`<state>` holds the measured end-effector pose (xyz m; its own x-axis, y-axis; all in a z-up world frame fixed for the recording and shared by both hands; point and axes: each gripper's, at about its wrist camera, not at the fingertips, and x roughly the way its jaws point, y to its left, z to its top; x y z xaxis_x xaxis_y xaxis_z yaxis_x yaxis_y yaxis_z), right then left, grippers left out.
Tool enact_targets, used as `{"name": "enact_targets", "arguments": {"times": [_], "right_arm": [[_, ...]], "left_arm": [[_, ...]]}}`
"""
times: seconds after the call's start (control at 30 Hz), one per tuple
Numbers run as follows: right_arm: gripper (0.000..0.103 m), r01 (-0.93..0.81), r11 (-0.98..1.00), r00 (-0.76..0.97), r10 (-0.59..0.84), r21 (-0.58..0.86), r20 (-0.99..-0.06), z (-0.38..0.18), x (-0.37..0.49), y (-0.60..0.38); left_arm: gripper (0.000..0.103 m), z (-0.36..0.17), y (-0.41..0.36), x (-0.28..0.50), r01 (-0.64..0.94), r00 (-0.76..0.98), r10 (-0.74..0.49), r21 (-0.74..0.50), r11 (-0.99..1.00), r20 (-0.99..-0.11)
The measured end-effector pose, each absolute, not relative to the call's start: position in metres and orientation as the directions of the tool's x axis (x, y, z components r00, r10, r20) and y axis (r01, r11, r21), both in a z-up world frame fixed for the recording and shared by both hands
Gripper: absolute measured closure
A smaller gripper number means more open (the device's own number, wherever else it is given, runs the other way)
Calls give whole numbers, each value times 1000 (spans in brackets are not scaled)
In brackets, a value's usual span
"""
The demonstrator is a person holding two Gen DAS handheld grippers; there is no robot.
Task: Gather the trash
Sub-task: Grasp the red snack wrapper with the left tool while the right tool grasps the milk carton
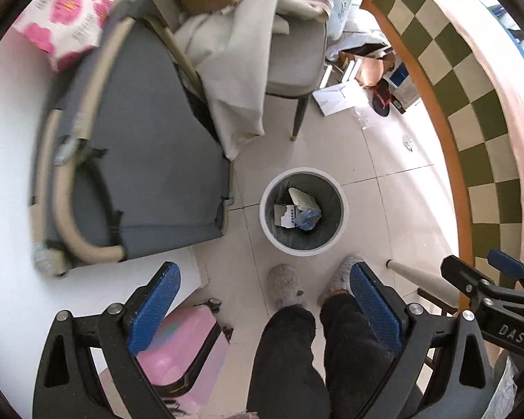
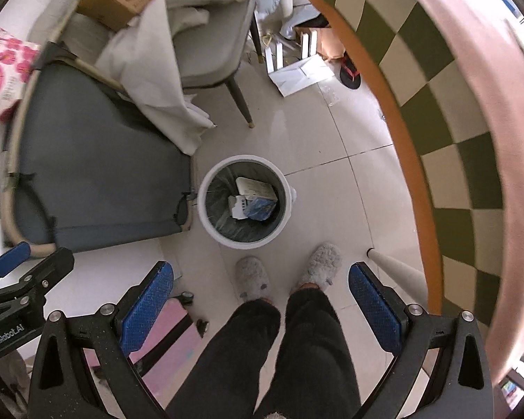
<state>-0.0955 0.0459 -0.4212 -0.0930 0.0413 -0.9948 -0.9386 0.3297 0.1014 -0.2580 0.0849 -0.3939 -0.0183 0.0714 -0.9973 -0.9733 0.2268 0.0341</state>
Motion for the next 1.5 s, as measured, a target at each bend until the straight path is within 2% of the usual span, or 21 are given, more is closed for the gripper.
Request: {"name": "enact_targets", "arguments": {"times": [0.1, 0.27, 0.4, 0.57, 0.7, 0.8, 1.03, 1.07, 1.1, 1.23, 1.27, 1.3, 1.33, 1.4, 1.5], "right_arm": [[1, -926, 352, -121, 65, 136, -991, -385, -94, 38], [1, -886, 426, -139, 136, 185, -981, -336, -68, 31], [1, -824, 526, -111, 210, 208, -971, -295, -9, 24], [1, -697, 695, 13, 263, 180, -965, -250, 115, -12], [1, -551, 821, 91, 239, 151, -967, -238, 224, -66], [1, -463, 874, 102, 217, 147, -971, -242, 290, -99], [1, -332, 932, 54, 170, 143, -984, -282, 413, -142], [1, -326, 934, 44, 169, 146, -985, -289, 422, -144], [1, -323, 935, 32, 166, 147, -986, -296, 430, -144], [1, -311, 933, -24, 184, 182, -983, -322, 458, -142], [1, -308, 931, -38, 194, 196, -980, -328, 465, -139], [1, -307, 929, -45, 200, 204, -979, -332, 467, -135], [1, -308, 927, -51, 207, 213, -977, -337, 473, -131], [1, -307, 925, -59, 216, 223, -975, -346, 481, -120], [1, -303, 923, -70, 227, 237, -971, -361, 491, -97]], "left_arm": [[4, -363, 84, -255, -975, -14, 95, 35, 221, -995], [4, -309, 95, -223, -959, -11, 208, 69, 276, -978], [4, -275, 108, -168, -929, 11, 302, 102, 356, -953], [1, -251, 119, -62, -865, 83, 326, 94, 493, -942], [1, -250, 109, 46, -780, 140, 286, 72, 622, -948], [1, -257, 101, 123, -714, 201, 203, -1, 700, -959], [3, -314, 87, 279, -572, 202, -1, -119, 811, -979], [11, -326, 85, 295, -561, 188, -24, -128, 818, -982], [24, -337, 84, 307, -552, 173, -43, -133, 823, -984], [50, -372, 87, 336, -544, 137, -123, -178, 820, -983], [66, -378, 89, 340, -548, 136, -139, -192, 814, -981], [72, -381, 90, 341, -553, 132, -149, -197, 810, -980], [74, -382, 92, 342, -557, 137, -152, -203, 805, -979], [93, -380, 95, 341, -563, 150, -143, -203, 801, -978], [99, -374, 98, 337, -566, 151, -118, -184, 804, -981]]}}
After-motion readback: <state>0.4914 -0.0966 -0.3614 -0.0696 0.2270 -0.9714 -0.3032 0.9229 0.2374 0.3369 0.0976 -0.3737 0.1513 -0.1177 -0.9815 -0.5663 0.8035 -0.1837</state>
